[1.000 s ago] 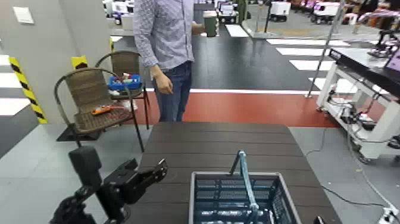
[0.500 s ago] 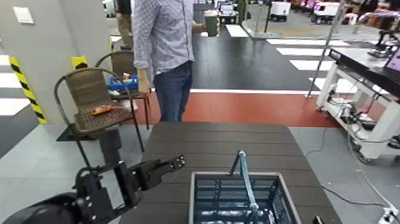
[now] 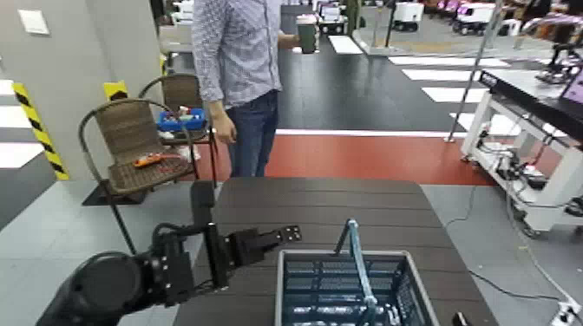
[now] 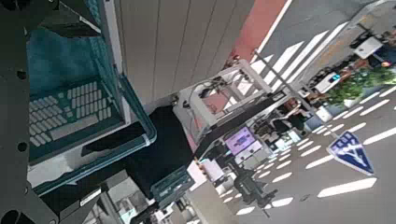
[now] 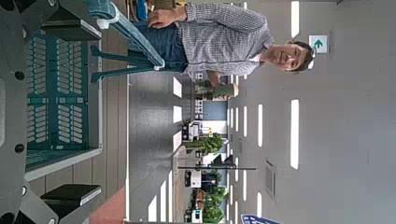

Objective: Grasp the handle of the crate.

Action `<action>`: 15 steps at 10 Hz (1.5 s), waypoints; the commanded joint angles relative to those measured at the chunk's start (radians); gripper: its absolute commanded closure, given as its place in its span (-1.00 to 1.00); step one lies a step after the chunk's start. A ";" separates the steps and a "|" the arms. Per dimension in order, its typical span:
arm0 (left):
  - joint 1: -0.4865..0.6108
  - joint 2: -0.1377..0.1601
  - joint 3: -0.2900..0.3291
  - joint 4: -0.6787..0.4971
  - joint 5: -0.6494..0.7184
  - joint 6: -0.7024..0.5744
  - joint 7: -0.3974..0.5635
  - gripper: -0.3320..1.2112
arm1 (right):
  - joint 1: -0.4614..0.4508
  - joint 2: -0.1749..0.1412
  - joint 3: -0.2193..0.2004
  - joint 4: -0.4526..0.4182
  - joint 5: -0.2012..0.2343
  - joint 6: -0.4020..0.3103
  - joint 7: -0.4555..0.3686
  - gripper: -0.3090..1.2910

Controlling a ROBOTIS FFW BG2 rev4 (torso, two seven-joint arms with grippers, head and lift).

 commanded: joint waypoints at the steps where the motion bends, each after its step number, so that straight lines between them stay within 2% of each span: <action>1: -0.077 -0.015 -0.061 0.098 0.042 0.045 0.000 -0.43 | -0.004 -0.001 0.003 0.000 0.000 0.003 0.001 -0.43; 10: -0.242 -0.057 -0.297 0.388 0.337 0.057 -0.002 -0.42 | -0.028 -0.014 0.017 0.020 -0.015 0.001 0.008 -0.43; 15: -0.282 -0.076 -0.389 0.451 0.458 0.012 -0.002 -0.42 | -0.036 -0.017 0.022 0.023 -0.017 0.000 0.009 -0.43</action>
